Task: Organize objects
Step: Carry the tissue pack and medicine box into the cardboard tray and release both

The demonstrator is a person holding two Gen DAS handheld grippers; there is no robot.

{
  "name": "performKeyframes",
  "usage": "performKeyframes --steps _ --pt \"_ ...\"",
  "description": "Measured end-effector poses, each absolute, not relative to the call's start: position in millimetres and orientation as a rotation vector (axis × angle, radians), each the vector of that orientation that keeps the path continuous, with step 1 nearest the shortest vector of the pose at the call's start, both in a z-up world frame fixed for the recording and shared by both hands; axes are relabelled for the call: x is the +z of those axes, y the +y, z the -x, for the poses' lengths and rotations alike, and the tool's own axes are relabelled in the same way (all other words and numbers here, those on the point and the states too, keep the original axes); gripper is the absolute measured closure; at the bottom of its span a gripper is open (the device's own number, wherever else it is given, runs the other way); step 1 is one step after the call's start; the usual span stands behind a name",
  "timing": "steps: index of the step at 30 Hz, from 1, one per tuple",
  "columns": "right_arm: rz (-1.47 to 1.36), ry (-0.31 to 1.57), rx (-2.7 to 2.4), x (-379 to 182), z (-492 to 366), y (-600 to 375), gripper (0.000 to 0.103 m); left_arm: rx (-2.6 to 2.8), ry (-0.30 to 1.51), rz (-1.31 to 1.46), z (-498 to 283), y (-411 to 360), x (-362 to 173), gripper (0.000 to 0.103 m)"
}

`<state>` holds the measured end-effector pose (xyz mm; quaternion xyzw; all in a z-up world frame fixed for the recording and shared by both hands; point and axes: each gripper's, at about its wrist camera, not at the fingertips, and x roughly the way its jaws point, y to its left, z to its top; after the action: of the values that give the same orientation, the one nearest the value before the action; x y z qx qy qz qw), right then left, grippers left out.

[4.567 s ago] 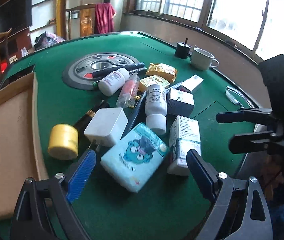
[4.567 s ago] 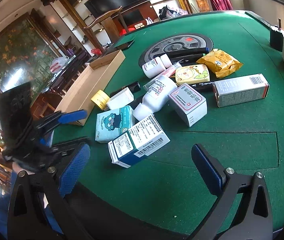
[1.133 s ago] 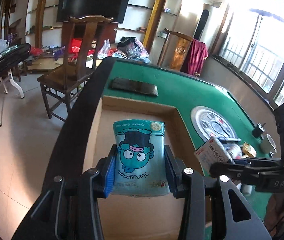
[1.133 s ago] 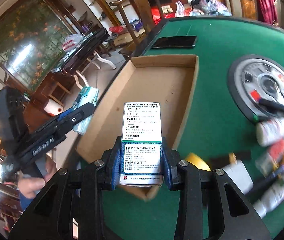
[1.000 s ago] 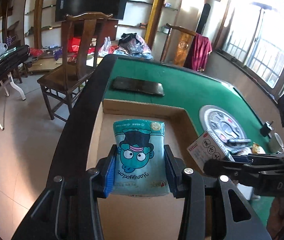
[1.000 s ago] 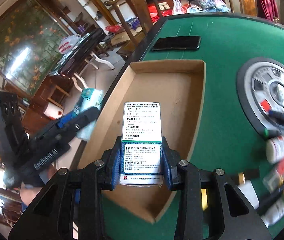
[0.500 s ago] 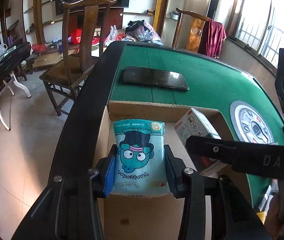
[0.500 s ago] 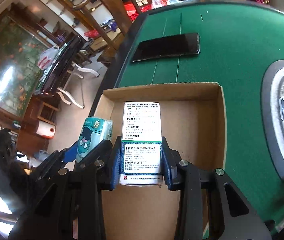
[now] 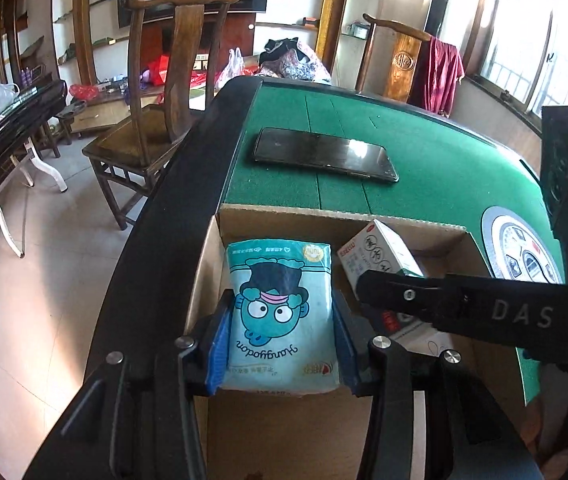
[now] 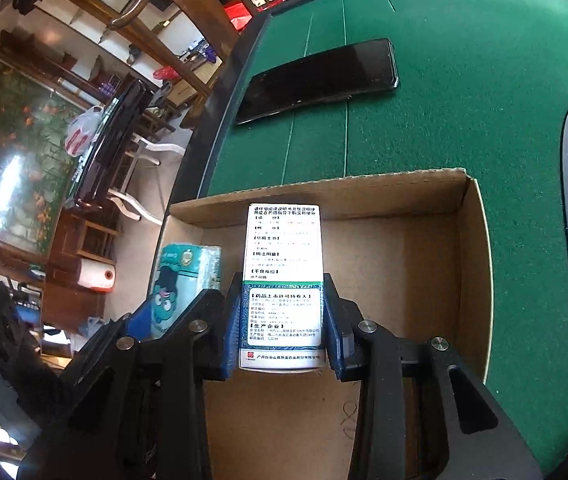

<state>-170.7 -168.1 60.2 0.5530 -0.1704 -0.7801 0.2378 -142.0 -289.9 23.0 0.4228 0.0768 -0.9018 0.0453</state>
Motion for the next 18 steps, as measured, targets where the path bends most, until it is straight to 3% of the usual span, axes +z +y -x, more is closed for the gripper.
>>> performKeyframes --steps 18 --pt "-1.509 -0.491 -2.130 57 176 -170 0.066 -2.754 0.394 -1.332 142 -301 19 0.051"
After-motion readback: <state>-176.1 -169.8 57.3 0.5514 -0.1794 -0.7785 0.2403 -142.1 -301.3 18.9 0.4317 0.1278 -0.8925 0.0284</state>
